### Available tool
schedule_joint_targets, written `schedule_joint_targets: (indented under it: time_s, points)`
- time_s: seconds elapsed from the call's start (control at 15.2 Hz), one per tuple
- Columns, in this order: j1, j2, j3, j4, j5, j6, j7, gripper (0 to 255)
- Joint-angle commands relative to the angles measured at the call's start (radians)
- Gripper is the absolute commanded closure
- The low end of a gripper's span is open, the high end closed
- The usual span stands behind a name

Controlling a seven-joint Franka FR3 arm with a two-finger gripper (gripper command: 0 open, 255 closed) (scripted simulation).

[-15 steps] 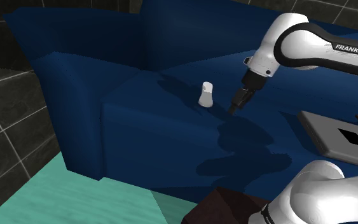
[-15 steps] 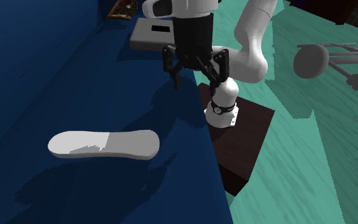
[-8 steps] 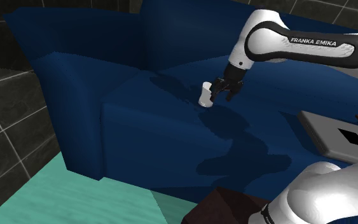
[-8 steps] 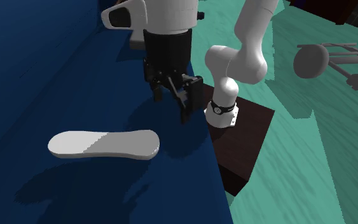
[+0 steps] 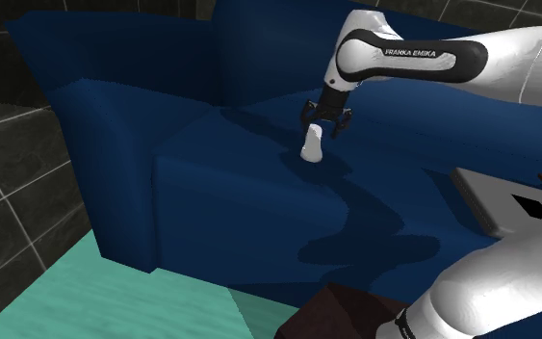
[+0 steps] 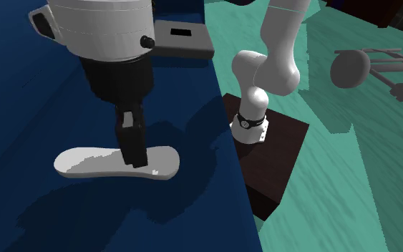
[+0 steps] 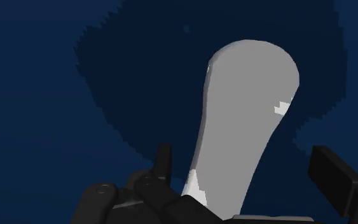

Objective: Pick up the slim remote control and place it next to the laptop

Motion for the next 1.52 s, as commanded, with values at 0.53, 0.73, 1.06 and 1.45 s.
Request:
schedule_joint_targets:
  time_s: [0.53,0.73,1.06,1.45]
  points:
    - [-0.029,0.116,0.002,0.036,-0.053,0.074,0.144,0]
    - [-0.029,0.118,0.002,0.030,-0.053,0.081,0.145,0]
    - [-0.029,0.118,0.002,0.030,-0.053,0.081,0.145,0]
    - [-0.029,0.118,0.002,0.030,-0.053,0.081,0.145,255]
